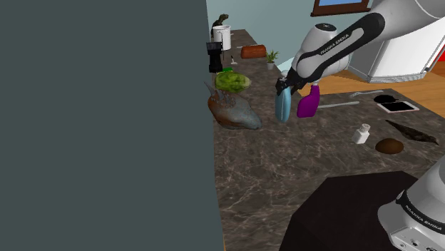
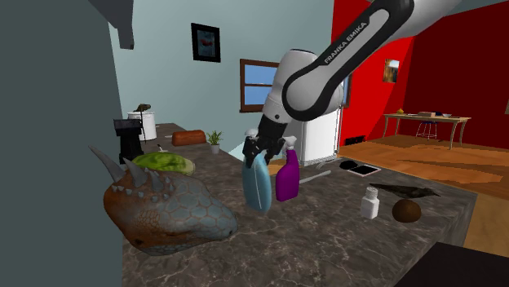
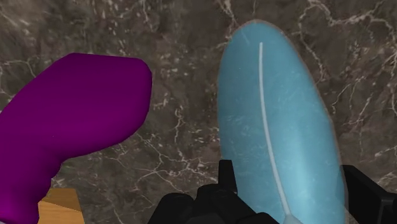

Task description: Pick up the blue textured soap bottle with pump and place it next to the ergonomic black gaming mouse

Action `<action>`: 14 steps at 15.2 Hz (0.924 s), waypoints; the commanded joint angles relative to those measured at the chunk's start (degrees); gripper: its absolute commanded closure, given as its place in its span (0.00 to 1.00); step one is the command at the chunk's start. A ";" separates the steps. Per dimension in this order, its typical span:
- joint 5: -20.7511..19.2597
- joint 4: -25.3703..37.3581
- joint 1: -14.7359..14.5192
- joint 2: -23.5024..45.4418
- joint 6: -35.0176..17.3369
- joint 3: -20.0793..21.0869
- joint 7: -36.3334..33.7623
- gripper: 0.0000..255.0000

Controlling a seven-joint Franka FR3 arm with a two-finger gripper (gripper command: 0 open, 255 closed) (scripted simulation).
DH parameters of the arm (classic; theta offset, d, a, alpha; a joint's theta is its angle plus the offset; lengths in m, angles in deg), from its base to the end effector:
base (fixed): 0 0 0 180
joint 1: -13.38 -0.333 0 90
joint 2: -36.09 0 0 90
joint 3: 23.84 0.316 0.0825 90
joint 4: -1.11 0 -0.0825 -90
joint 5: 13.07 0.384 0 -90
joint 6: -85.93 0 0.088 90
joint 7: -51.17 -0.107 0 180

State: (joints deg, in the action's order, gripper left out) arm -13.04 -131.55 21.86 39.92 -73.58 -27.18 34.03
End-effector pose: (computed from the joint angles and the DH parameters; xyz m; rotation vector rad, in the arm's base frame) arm 0.5388 -0.1126 0.3571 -2.9666 0.7654 -0.6236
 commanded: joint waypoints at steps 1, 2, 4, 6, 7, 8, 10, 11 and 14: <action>-0.12 0.41 0.00 -1.13 1.50 -0.03 -0.04 1.00; -0.18 0.66 0.00 -1.64 2.27 -0.04 -0.09 1.00; -0.30 1.19 -0.01 -2.64 3.80 -0.05 -0.17 1.00; -0.40 1.78 -0.01 -3.59 5.33 -0.05 -0.24 1.00; -0.45 2.09 -0.01 -4.05 6.10 -0.05 -0.27 1.00; -0.49 2.41 -0.02 -4.49 6.87 -0.05 -0.30 1.00; -0.57 3.09 -0.02 -5.35 8.41 -0.04 -0.35 1.00; -0.61 3.45 -0.02 -5.76 9.18 -0.04 -0.37 1.00; -0.70 4.61 -0.02 -6.92 11.48 -0.02 -0.43 1.00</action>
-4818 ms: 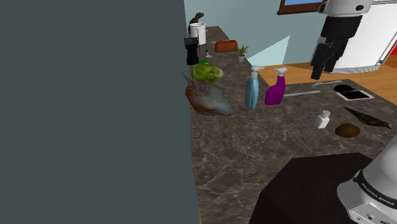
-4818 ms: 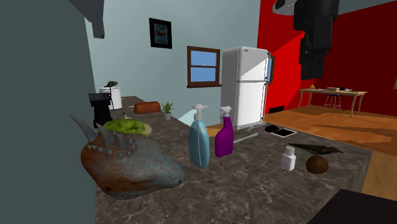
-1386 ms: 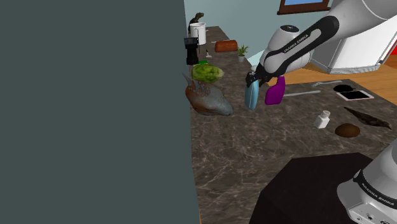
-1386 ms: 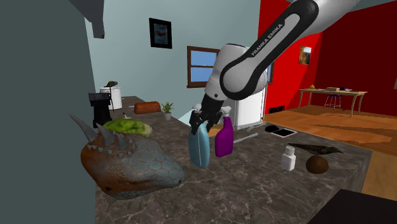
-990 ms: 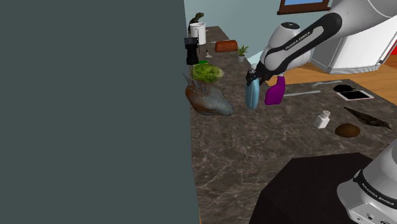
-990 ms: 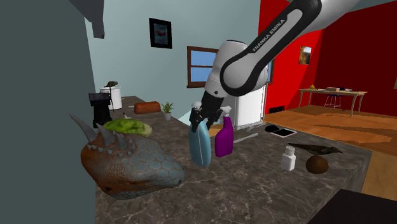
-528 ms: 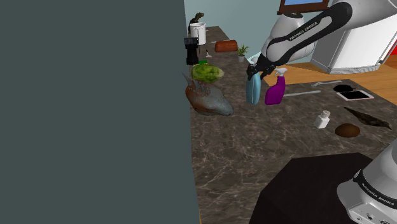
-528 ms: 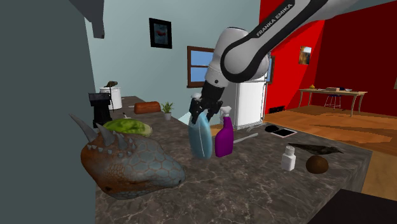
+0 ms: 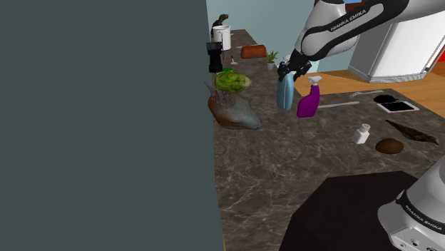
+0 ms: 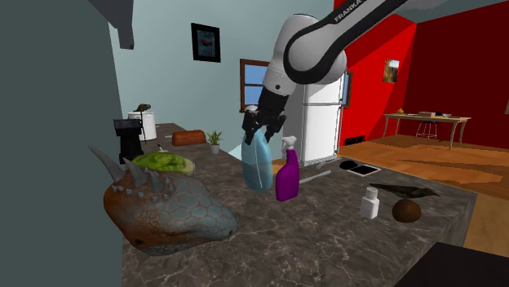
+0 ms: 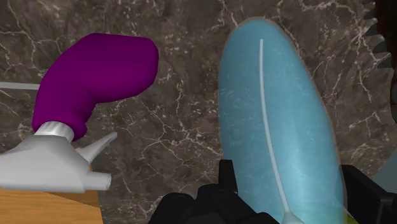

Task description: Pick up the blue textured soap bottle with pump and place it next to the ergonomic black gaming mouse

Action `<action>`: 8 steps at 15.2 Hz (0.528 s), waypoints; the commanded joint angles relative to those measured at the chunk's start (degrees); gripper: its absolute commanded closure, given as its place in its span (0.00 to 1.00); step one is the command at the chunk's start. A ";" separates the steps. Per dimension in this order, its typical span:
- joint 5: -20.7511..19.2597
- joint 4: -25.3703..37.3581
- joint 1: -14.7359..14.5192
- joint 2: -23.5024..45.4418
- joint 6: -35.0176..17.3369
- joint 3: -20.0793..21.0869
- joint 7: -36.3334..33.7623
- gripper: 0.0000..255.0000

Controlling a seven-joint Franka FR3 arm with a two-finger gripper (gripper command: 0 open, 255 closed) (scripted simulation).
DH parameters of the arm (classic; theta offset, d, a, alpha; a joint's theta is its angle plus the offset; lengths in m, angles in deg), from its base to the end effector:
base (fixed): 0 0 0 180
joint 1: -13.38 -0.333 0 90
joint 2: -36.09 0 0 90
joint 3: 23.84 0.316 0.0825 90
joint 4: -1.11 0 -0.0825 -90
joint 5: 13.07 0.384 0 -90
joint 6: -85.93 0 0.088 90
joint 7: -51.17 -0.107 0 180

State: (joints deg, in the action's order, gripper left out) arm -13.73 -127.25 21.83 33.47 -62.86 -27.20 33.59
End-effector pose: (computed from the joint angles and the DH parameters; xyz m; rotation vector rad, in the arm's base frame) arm 0.5391 -0.1127 0.4311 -2.9666 0.7651 -0.6242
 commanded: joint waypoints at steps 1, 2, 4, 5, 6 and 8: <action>-0.05 0.72 0.01 -0.83 1.53 0.00 -0.01 1.00; -0.07 1.14 0.01 -1.18 2.30 0.01 -0.02 1.00; -0.11 2.02 0.01 -1.84 3.84 0.02 -0.05 1.00; -0.13 2.48 0.01 -2.15 4.61 0.03 -0.06 1.00; -0.15 2.95 0.01 -2.45 5.38 0.03 -0.07 1.00; -0.18 3.92 0.00 -3.01 6.91 0.05 -0.08 1.00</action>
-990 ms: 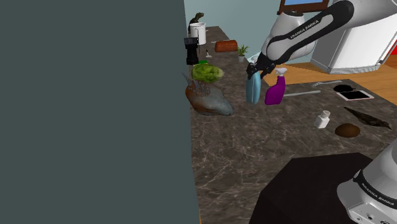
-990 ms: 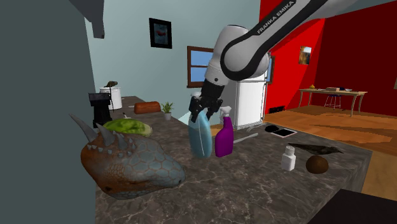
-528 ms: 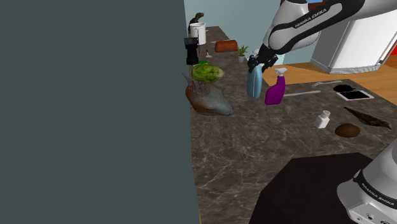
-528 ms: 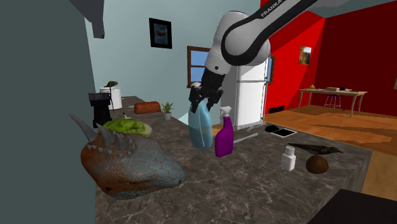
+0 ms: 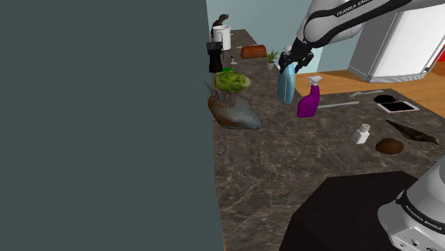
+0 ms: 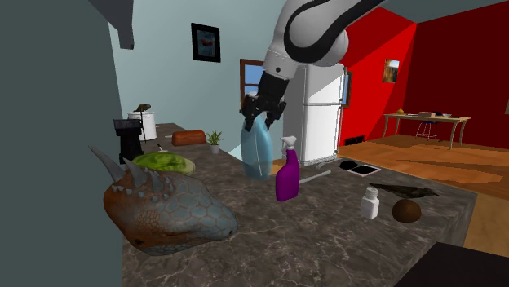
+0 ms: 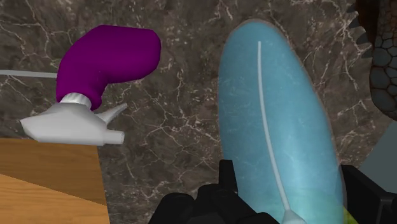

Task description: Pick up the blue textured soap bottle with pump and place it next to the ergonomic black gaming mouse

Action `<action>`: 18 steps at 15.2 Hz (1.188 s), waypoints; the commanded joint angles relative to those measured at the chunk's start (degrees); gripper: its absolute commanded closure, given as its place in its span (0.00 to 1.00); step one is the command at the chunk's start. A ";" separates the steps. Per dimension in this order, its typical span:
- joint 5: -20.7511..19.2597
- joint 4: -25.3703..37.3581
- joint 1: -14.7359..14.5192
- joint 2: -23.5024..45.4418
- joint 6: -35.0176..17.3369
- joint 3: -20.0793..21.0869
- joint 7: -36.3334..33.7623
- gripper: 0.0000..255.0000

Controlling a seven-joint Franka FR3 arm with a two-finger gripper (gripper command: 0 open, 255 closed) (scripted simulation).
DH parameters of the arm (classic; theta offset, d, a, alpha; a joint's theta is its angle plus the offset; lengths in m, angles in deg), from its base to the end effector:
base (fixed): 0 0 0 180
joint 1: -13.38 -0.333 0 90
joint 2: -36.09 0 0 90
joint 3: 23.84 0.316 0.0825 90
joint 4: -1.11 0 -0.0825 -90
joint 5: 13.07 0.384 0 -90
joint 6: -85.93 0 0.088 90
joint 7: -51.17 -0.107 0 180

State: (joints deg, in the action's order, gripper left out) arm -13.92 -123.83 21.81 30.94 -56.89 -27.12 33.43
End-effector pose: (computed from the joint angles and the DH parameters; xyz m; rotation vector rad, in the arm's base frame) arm 0.5393 -0.1123 0.4718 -2.9668 0.7652 -0.6236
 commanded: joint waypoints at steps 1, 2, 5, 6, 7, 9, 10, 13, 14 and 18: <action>0.00 1.01 0.02 -0.74 1.71 -0.02 0.07 1.00; -0.01 1.52 0.02 -0.99 2.48 -0.01 0.06 1.00; -0.04 3.15 0.01 -1.66 4.78 0.01 0.05 1.00; -0.05 3.71 0.01 -1.87 5.55 0.01 0.05 1.00; -0.06 4.29 0.01 -2.05 6.31 0.02 0.05 1.00; -0.06 5.48 0.00 -2.40 7.84 0.03 0.04 1.00; -0.07 6.09 0.00 -2.55 8.61 0.04 0.04 1.00; -0.07 8.01 -0.01 -2.93 10.90 0.06 0.05 1.00; -0.07 8.67 -0.01 -3.03 11.67 0.06 0.05 1.00; -0.07 11.45 -0.02 -3.32 14.73 0.08 0.07 1.00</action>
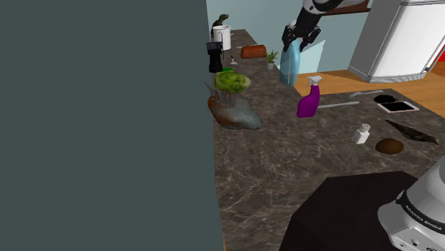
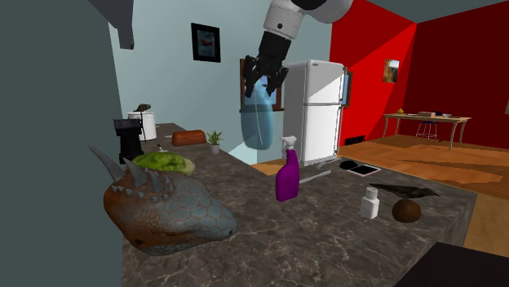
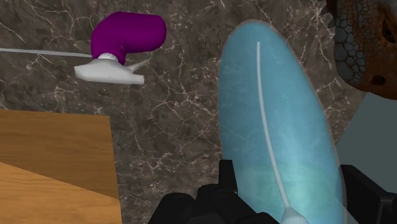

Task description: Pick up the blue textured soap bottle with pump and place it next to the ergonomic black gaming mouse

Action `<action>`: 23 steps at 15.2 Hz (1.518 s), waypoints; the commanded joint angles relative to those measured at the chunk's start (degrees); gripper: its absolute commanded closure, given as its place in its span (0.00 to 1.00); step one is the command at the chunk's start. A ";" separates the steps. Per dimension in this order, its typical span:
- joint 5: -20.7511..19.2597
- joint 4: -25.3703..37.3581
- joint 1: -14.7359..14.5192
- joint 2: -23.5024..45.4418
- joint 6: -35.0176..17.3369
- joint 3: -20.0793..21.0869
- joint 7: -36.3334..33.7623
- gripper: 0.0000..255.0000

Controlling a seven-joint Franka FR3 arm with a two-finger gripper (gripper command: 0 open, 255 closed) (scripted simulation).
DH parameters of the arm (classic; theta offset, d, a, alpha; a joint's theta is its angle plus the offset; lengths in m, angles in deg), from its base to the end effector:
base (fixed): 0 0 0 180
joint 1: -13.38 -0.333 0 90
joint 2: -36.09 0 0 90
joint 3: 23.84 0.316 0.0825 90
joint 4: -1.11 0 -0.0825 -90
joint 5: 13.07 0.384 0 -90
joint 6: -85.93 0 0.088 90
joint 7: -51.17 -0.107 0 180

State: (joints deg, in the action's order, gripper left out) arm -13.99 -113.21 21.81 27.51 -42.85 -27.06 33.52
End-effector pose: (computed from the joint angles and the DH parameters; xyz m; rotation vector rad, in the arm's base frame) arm 0.5376 -0.1130 0.5688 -2.9666 0.7653 -0.6237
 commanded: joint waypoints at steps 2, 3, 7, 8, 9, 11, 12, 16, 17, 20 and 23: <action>0.01 2.29 -0.02 0.03 2.23 0.03 -0.01 1.00; 0.02 3.04 -0.02 0.02 3.00 0.03 0.00 1.00; 0.04 6.19 -0.04 0.08 6.09 0.04 0.02 1.00; 0.05 7.01 -0.04 0.13 6.86 0.05 0.03 1.00; 0.06 7.85 -0.04 0.19 7.64 0.05 0.04 1.00; 0.08 9.57 -0.05 0.35 9.20 0.05 0.06 1.00; 0.09 10.45 -0.05 0.44 9.99 0.05 0.07 1.00; 0.14 14.15 -0.06 0.98 13.15 0.05 0.12 1.00; 0.16 15.11 -0.06 1.14 13.95 0.05 0.13 1.00; 0.20 18.13 -0.07 1.73 16.37 0.04 0.17 1.00; 1.00 17.08 0.98 0.47 16.59 -1.50 2.95 1.00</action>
State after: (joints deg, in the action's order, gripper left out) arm -13.29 -95.20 22.36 28.80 -26.12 -27.93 35.31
